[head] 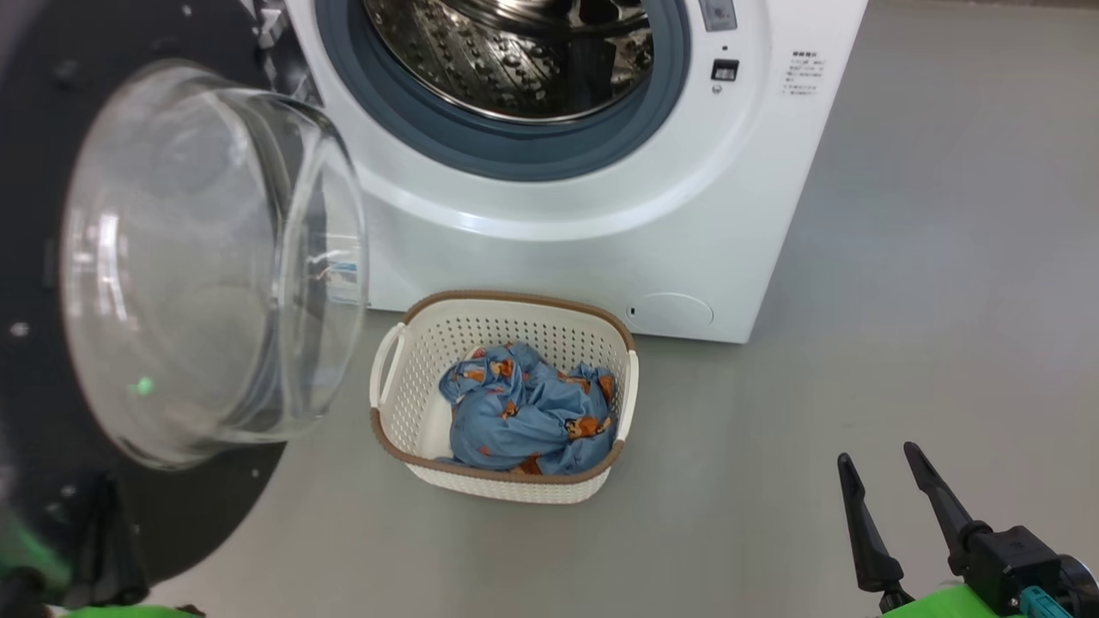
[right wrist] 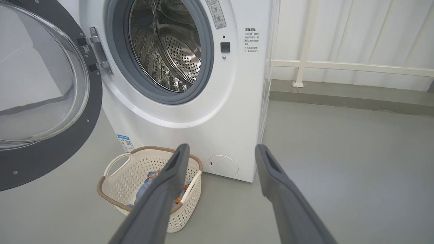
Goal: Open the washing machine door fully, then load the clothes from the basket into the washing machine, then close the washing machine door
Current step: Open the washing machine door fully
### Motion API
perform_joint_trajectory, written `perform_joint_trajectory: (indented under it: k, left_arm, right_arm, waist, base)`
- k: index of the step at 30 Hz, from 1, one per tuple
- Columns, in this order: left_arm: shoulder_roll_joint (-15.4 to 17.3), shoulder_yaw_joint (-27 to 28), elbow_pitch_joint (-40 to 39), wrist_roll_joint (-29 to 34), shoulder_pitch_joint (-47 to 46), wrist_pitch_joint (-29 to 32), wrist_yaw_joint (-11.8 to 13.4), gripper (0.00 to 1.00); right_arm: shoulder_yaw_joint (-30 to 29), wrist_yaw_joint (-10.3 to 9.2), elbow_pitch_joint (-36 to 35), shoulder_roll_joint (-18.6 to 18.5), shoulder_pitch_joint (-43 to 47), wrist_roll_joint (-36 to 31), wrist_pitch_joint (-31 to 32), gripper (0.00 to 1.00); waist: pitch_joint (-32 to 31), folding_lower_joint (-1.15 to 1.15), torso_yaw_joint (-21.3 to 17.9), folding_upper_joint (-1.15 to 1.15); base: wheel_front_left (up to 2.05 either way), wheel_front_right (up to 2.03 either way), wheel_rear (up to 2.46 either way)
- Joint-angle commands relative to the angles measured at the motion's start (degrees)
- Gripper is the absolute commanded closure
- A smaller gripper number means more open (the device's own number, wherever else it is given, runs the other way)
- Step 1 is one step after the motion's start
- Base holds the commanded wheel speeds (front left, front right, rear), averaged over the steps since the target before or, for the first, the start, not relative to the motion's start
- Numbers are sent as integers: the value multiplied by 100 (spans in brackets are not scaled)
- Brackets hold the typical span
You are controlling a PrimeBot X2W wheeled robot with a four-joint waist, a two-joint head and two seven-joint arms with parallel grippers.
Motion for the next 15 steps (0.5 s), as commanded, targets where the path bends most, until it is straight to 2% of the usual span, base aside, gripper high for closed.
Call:
perform_joint_trajectory:
  k: [1,9,14,15]
  left_arm:
    - [254,416,24,-133,-280,-28,145,100]
    - [439,1081,424,-342,-719,-28,224,100]
    - [617,1592,819,-441,-1107,-28,129,100]
    - [651,1685,878,-475,-1194,-28,37,100]
  right_arm:
    - [155,51,-157,-53,-230,-39,-68,0]
    - [137,51,-209,-53,-303,-156,-68,0]
    - [155,51,-218,-53,-382,-226,-68,0]
    - [168,51,-218,-53,-402,-236,-68,0]
  waist:
    - [110,0,-53,0]
    - [386,0,-87,0]
    - [549,0,-64,0]
    - [581,0,-63,0]
  base:
    - [0,0,0]
    - [0,0,0]
    - [0,0,0]
    - [0,0,0]
